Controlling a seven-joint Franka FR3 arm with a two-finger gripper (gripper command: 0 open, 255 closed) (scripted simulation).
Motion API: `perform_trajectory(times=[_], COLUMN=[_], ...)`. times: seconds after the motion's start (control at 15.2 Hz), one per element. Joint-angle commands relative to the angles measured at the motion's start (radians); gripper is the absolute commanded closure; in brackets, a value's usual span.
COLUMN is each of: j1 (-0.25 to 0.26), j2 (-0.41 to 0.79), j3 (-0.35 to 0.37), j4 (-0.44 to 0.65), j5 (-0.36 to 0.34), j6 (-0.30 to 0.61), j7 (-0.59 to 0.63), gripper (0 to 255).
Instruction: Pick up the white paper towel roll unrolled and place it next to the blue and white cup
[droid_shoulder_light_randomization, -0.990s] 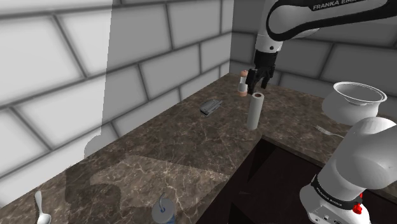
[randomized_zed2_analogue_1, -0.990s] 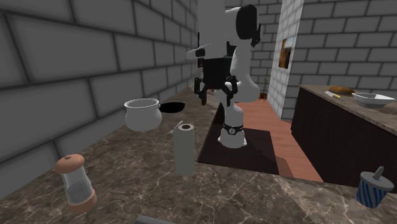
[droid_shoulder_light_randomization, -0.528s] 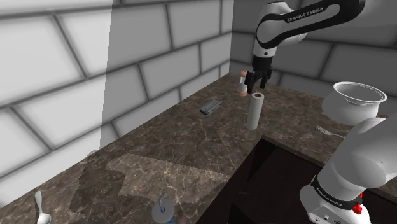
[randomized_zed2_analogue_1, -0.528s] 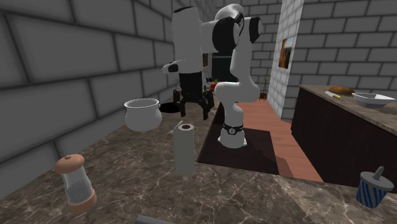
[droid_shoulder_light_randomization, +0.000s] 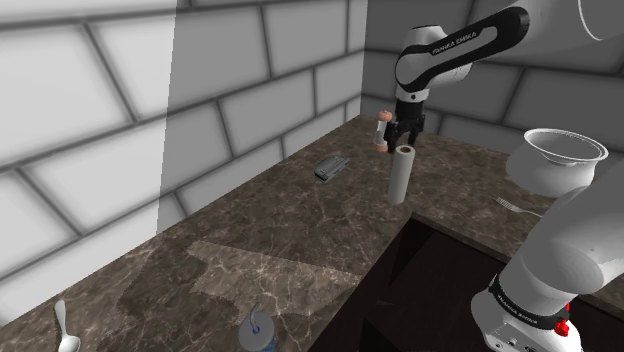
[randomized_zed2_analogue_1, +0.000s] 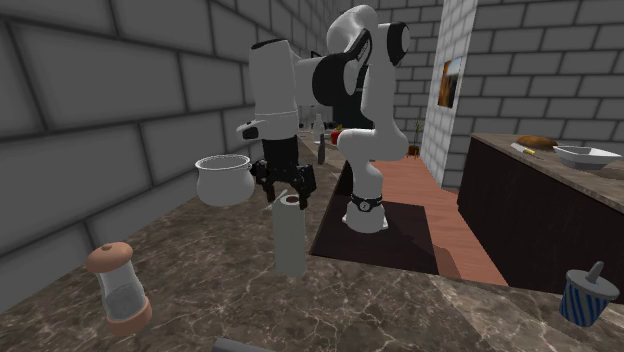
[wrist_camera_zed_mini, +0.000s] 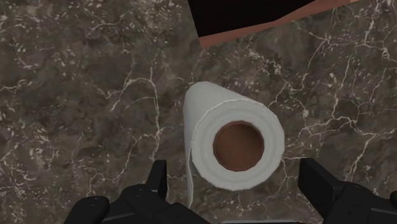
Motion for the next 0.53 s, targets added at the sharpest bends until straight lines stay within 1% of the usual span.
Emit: perform_trajectory(times=[0.0,0.13,0.46], j1=[0.0,0.001,0.001], j2=[0.009,0.023,0.023], j3=[-0.001,-0.002,-0.002], j4=[-0.021,-0.044,-0.044], j5=[0.002,0.005,0.005], j6=[0.03,0.067,0.067], j7=[-0.001,-0.004,-0.004], gripper=[0,0,0])
